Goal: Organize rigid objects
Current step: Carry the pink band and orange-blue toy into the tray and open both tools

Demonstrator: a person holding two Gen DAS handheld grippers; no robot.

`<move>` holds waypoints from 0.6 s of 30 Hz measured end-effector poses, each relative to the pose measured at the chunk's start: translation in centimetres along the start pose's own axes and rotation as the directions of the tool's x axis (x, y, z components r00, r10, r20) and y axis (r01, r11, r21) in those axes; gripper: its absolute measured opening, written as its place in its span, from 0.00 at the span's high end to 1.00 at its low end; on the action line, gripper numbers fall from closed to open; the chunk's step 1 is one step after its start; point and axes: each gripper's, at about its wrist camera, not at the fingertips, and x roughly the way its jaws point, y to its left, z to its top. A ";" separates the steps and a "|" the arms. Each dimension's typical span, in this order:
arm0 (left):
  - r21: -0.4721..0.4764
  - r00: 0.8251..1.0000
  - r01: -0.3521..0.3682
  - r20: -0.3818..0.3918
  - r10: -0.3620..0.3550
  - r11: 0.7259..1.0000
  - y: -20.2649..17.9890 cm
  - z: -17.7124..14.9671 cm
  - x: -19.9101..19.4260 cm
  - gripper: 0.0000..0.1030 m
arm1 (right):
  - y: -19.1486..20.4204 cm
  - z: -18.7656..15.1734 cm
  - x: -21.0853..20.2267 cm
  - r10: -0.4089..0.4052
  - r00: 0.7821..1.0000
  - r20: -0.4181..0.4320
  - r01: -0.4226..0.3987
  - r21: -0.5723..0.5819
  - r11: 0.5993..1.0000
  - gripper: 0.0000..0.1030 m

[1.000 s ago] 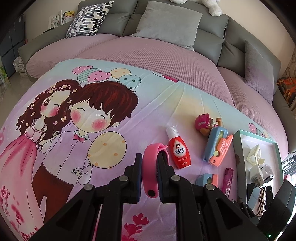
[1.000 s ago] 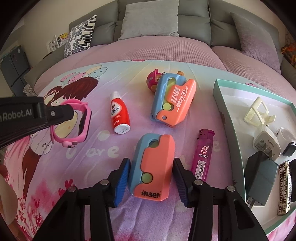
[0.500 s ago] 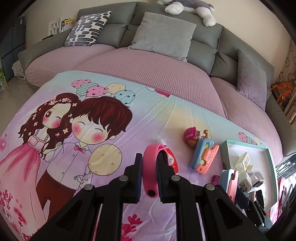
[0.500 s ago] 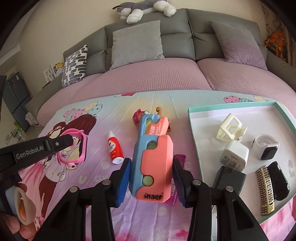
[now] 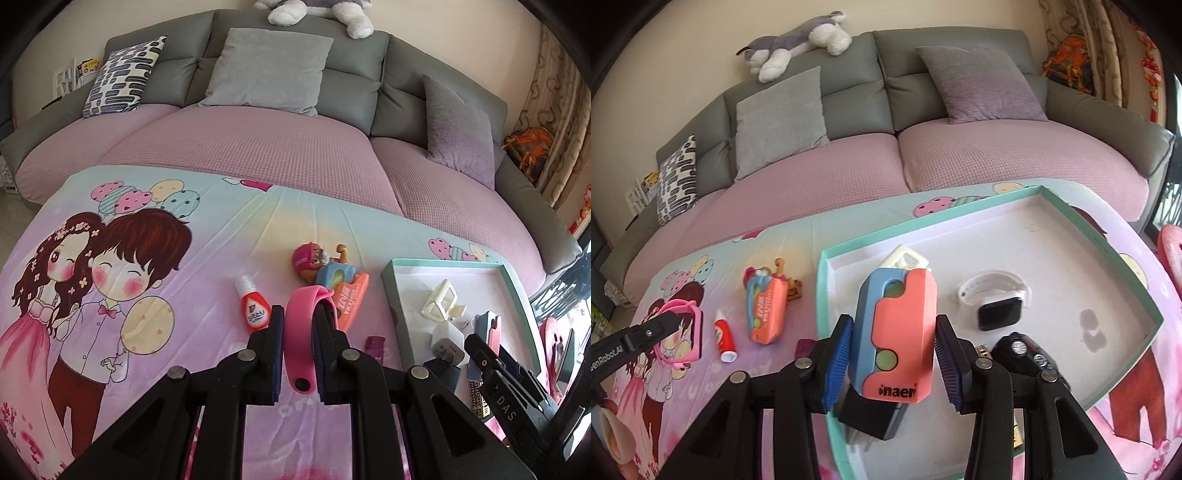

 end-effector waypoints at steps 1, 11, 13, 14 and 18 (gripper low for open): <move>0.016 1.000 0.006 0.001 -0.006 1.000 -0.7 0.0 0.0 0.86 | -0.7 0.1 -0.1 -0.007 1.000 0.003 0.007 0.016 1.000 0.54; 0.145 0.994 0.107 -0.021 -0.105 0.984 -8.4 -1.3 0.2 0.86 | -7.2 0.8 -1.2 -0.140 0.990 0.030 0.136 0.106 0.985 0.54; 0.171 0.990 0.138 -0.028 -0.135 0.976 -10.3 -1.8 0.4 0.86 | -8.5 0.8 -1.4 -0.179 0.983 0.030 0.174 0.127 0.976 0.54; 0.187 0.988 0.154 -0.032 -0.151 0.970 -11.3 -2.1 0.4 0.86 | -9.2 0.8 -1.4 -0.201 0.979 0.028 0.195 0.136 0.971 0.54; 0.267 0.979 0.205 -0.064 -0.195 0.942 -15.0 -3.4 1.0 0.86 | -11.6 0.6 -1.5 -0.230 0.973 0.018 0.223 0.178 0.958 0.54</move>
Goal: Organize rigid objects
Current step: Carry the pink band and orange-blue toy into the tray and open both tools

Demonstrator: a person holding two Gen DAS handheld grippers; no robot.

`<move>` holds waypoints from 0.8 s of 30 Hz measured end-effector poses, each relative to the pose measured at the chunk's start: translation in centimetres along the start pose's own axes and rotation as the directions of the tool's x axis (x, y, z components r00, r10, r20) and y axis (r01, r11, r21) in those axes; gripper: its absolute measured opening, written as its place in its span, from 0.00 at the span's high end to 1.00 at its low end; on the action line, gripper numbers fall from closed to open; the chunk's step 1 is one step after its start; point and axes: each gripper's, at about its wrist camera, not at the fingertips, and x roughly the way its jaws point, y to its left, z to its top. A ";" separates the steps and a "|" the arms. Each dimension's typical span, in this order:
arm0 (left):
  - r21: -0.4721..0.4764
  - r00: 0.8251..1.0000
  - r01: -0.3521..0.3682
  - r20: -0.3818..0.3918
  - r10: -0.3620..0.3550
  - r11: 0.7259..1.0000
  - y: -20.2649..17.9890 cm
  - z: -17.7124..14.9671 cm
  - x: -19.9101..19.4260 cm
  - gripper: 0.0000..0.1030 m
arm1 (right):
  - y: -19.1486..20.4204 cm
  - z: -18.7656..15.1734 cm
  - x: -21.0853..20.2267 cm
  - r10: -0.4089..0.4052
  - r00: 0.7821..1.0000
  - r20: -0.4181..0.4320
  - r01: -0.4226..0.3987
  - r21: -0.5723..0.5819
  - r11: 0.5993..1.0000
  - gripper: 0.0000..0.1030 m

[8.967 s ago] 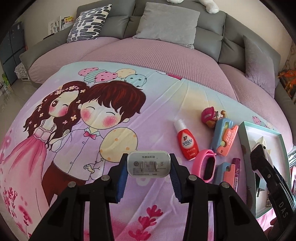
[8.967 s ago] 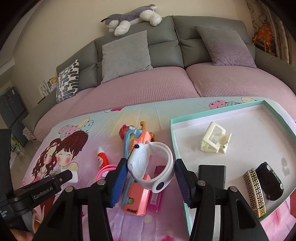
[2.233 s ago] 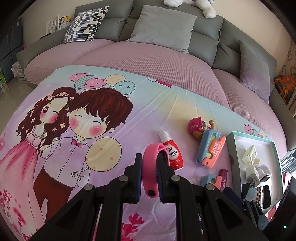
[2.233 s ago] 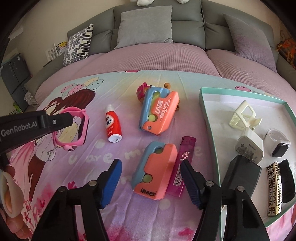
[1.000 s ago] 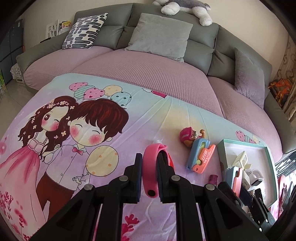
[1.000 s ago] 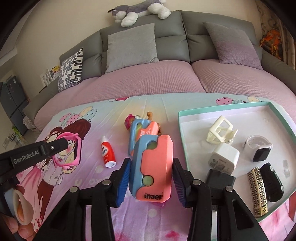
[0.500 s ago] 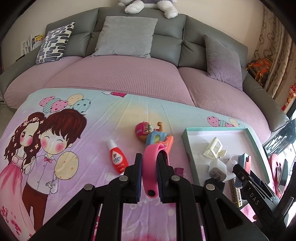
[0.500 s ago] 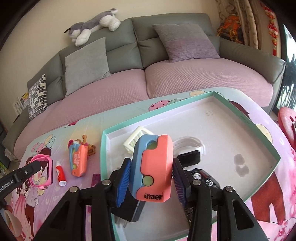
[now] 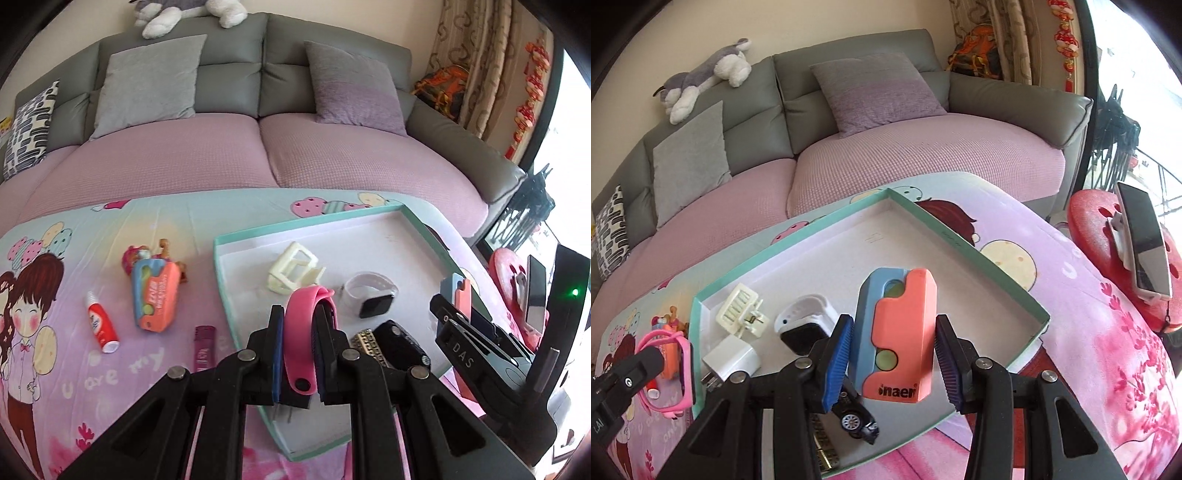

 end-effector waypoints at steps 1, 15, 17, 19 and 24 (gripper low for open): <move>0.017 1.000 0.006 -0.004 -0.006 1.000 -0.7 -0.1 0.3 0.86 | -0.3 0.0 0.1 -0.003 1.000 -0.003 0.003 0.009 1.000 0.54; 0.074 0.997 0.031 -0.075 -0.026 0.997 -3.4 -1.1 3.4 0.86 | -0.5 -0.4 0.9 -0.008 0.999 -0.036 0.008 0.013 1.000 0.54; 0.073 0.996 0.031 -0.087 -0.024 0.997 -3.4 -1.2 3.7 0.86 | -0.6 -0.5 1.3 -0.004 0.999 -0.053 0.005 0.015 1.000 0.54; 0.071 0.995 0.028 -0.093 -0.021 0.997 -3.3 -1.3 3.9 0.86 | -0.5 -0.6 1.6 0.001 0.998 -0.067 0.000 0.014 1.000 0.54; 0.058 0.994 0.026 -0.110 -0.020 0.998 -3.0 -1.3 4.2 0.85 | -0.4 -0.7 1.8 0.006 0.997 -0.076 -0.005 0.011 1.000 0.53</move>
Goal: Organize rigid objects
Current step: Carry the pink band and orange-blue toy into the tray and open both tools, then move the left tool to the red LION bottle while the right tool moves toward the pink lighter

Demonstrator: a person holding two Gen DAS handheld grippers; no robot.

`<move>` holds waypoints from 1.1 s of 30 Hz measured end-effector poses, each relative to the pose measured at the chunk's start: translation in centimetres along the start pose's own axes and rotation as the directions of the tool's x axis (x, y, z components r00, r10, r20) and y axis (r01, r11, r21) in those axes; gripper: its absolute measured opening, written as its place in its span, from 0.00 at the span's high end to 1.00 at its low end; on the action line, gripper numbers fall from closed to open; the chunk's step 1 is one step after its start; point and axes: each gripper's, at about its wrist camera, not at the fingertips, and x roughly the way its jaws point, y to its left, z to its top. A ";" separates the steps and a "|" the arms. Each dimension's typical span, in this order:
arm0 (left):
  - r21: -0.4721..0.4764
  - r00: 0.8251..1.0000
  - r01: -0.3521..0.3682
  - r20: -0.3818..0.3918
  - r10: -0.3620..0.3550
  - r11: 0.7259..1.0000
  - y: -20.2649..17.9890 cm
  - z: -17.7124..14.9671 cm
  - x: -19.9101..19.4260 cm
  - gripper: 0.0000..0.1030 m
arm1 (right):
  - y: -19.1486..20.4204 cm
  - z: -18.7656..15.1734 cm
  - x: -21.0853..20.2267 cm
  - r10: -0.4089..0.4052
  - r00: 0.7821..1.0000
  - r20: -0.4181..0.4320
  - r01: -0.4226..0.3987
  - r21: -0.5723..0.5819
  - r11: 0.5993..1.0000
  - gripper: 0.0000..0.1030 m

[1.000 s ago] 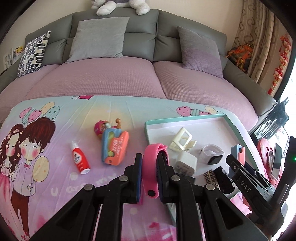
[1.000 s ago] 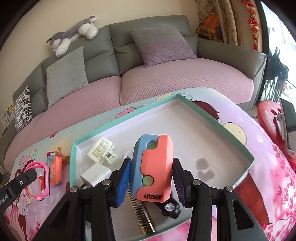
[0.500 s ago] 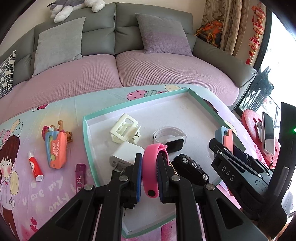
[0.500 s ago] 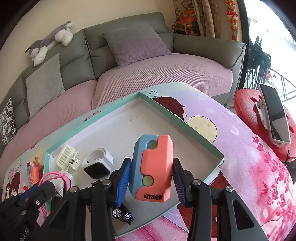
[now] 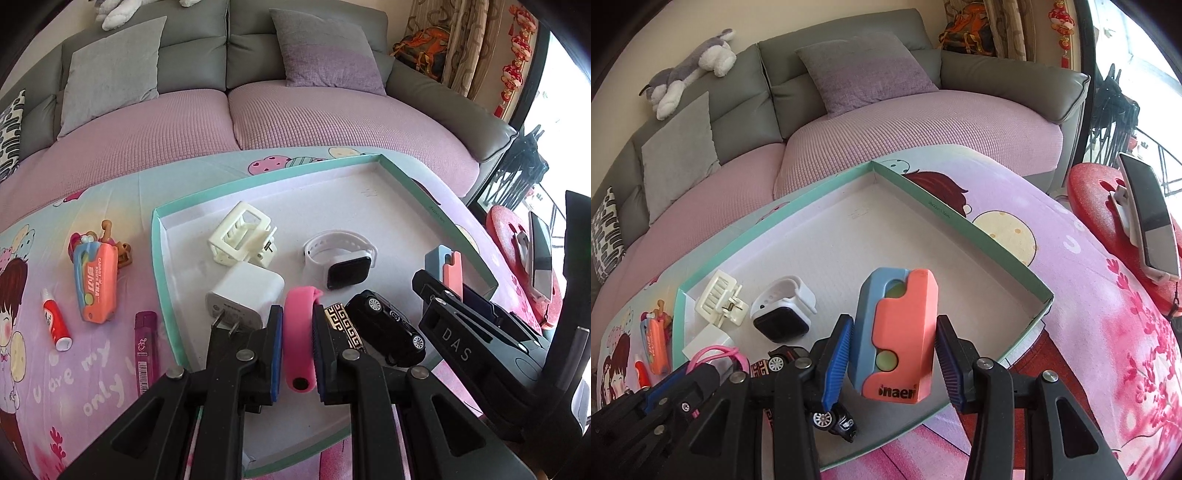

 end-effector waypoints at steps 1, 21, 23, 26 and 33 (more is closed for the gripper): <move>-0.003 1.000 0.003 -0.003 -0.003 1.000 0.0 0.0 0.0 0.82 | 0.0 0.0 0.0 0.000 1.000 -0.001 0.000 0.001 1.000 0.53; -0.102 0.995 -0.077 0.053 0.082 0.992 4.3 0.8 -2.3 0.39 | 0.3 0.3 -0.6 0.022 1.000 0.011 -0.022 0.005 1.000 0.45; -0.155 0.991 -0.113 0.055 0.123 0.981 6.0 0.7 -2.4 0.23 | 0.5 0.3 -0.5 0.027 1.000 0.008 -0.027 0.004 1.000 0.44; -0.231 0.981 -0.163 0.061 0.182 0.959 8.6 0.4 -2.8 0.17 | 1.3 0.3 -0.6 0.045 0.999 0.007 -0.045 -0.007 0.999 0.44; -0.367 0.962 -0.249 0.016 0.274 0.896 13.1 -0.6 -2.7 0.17 | 3.8 -0.1 -1.0 0.072 0.997 0.019 -0.070 -0.074 0.995 0.31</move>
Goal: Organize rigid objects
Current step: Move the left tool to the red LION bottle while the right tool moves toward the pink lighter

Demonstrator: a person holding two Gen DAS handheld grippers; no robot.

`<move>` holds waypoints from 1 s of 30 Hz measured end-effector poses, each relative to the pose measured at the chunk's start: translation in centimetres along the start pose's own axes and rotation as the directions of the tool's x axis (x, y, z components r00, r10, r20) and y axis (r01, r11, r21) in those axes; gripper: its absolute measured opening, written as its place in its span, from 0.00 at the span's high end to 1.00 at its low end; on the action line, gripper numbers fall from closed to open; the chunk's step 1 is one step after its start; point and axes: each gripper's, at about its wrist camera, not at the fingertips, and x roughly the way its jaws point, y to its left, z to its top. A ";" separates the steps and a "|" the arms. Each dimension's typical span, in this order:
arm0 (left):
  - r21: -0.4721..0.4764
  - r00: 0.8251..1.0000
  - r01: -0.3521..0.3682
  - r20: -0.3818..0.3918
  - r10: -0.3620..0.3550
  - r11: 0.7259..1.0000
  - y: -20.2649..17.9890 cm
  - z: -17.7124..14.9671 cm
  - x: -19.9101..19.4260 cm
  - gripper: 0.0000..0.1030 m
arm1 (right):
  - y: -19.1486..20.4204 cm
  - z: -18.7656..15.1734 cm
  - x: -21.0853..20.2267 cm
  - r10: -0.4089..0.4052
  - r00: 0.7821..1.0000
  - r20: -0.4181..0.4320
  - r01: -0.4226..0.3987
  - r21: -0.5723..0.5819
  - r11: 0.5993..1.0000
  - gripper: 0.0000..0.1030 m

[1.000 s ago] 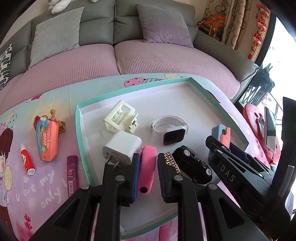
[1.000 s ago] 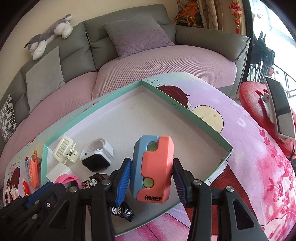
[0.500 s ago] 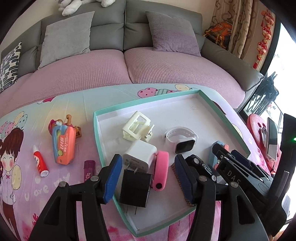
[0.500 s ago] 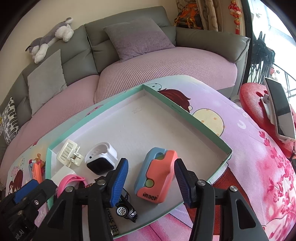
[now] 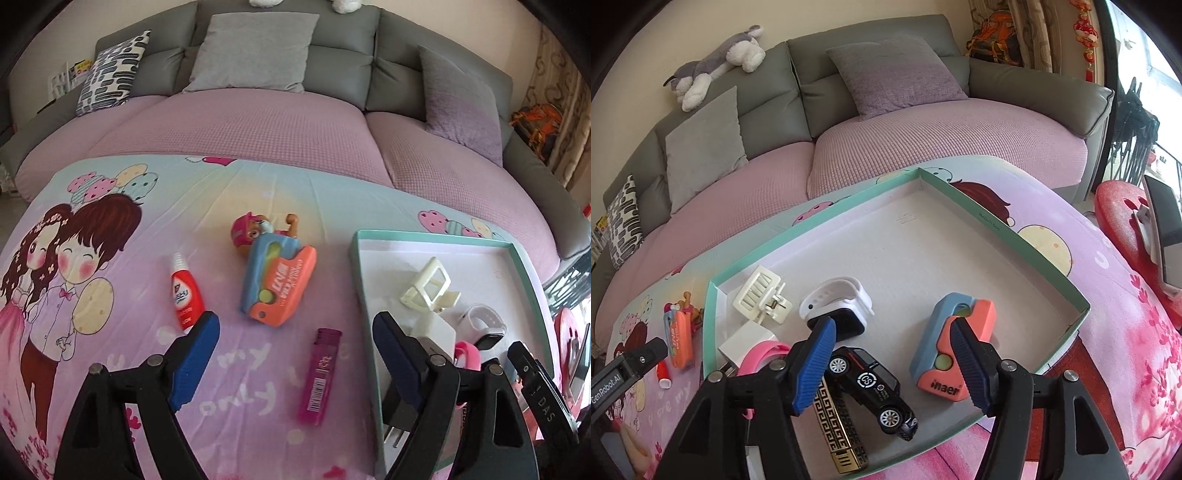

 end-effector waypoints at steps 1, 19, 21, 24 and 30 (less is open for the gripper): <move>-0.018 1.000 -0.008 -0.007 0.008 1.000 0.5 0.0 0.2 0.17 | 0.4 0.0 0.0 0.004 1.000 0.001 -0.004 -0.010 1.000 0.28; -0.145 0.998 -0.066 -0.020 0.064 0.987 4.6 0.1 0.9 0.16 | 5.7 -1.1 0.0 0.058 0.998 0.009 -0.056 -0.143 0.988 0.00; -0.161 0.997 -0.079 -0.009 0.078 0.984 5.3 0.1 0.7 0.10 | 6.2 -1.3 -0.1 0.063 0.998 0.007 -0.062 -0.152 0.986 0.00; -0.192 0.995 -0.094 0.016 0.098 0.977 6.4 0.1 0.4 0.00 | 7.0 -1.5 -0.2 0.073 0.997 0.008 -0.070 -0.170 0.983 0.00; -0.252 0.992 -0.111 0.036 0.124 0.961 8.9 0.2 0.0 0.00 | 9.4 -2.1 -0.4 0.106 0.994 0.001 -0.103 -0.220 0.970 0.00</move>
